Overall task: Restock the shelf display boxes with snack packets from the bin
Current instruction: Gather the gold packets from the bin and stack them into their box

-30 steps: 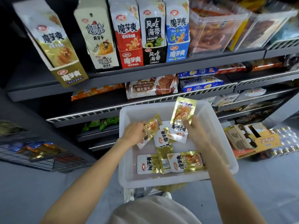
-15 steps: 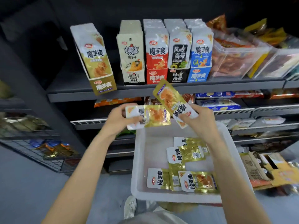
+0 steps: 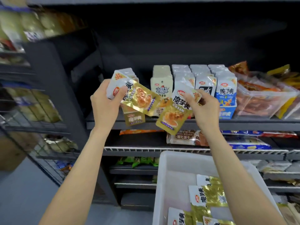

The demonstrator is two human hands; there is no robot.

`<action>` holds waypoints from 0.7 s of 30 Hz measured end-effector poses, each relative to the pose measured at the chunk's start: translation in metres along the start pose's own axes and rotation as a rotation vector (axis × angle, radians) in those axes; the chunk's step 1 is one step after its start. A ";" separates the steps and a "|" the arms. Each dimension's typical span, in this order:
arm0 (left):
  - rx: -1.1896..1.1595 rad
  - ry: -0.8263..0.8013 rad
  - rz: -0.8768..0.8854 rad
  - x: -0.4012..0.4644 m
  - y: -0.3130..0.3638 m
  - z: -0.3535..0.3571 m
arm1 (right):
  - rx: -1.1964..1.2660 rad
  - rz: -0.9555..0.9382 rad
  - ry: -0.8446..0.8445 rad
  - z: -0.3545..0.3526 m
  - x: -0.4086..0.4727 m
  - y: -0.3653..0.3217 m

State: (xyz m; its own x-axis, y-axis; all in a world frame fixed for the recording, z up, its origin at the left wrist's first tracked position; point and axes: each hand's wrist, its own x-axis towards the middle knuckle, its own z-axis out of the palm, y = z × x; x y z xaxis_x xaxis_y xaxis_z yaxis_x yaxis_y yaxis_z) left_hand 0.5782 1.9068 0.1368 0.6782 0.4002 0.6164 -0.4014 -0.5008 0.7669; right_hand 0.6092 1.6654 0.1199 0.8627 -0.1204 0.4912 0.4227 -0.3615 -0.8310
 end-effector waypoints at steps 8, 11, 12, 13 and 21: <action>0.264 -0.116 0.145 0.062 -0.003 -0.018 | 0.186 -0.082 -0.014 0.029 0.024 -0.037; 0.383 -0.293 0.216 0.083 -0.005 -0.014 | 0.245 -0.097 -0.051 0.044 0.029 -0.040; 0.402 -0.358 0.223 0.088 -0.010 -0.009 | 0.245 -0.115 -0.052 0.049 0.030 -0.042; 0.420 -0.423 0.217 0.091 -0.017 -0.003 | 0.244 -0.132 -0.051 0.054 0.031 -0.044; 0.455 -0.545 0.155 0.091 -0.075 0.012 | 0.097 -0.258 -0.152 0.097 0.057 -0.043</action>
State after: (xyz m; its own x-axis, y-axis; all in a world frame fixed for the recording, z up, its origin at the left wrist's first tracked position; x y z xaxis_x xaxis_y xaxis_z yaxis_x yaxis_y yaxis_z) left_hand 0.6770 1.9714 0.1334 0.8920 -0.0813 0.4446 -0.3027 -0.8379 0.4542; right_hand 0.6673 1.7638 0.1586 0.7520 0.1060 0.6506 0.6513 -0.2714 -0.7086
